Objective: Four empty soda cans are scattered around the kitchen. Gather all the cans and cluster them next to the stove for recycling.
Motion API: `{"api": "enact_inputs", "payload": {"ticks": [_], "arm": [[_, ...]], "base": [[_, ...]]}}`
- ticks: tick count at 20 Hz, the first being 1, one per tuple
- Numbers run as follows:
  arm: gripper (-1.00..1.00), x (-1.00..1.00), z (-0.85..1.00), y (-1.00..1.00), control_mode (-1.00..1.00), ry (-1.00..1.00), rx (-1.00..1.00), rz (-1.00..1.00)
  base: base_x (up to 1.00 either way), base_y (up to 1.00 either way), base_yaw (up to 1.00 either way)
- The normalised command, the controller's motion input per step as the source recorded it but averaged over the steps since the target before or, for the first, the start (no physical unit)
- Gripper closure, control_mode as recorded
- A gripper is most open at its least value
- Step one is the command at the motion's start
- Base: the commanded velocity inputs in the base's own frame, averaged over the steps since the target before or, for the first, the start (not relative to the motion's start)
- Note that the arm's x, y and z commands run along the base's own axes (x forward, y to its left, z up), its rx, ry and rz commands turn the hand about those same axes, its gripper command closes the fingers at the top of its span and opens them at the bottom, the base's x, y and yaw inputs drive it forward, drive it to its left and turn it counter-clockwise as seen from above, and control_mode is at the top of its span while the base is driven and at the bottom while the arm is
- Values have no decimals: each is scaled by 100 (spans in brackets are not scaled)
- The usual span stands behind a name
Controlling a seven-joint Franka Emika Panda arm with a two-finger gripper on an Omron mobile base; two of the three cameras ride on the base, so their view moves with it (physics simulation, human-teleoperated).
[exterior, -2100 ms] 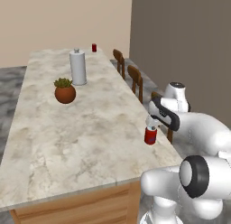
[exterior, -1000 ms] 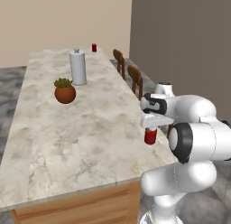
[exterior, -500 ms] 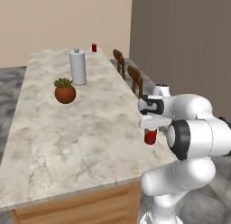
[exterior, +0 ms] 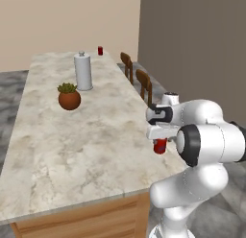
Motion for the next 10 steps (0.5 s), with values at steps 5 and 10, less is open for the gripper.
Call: {"api": "enact_inputs", "payload": {"ticks": [5, 10], "arm": [[100, 0, -1, 0, -100, 0, 0, 0], [100, -7, 42, 0, -100, -5, -2, -2]], "base": [[0, 0, 0], [0, 0, 0]]}}
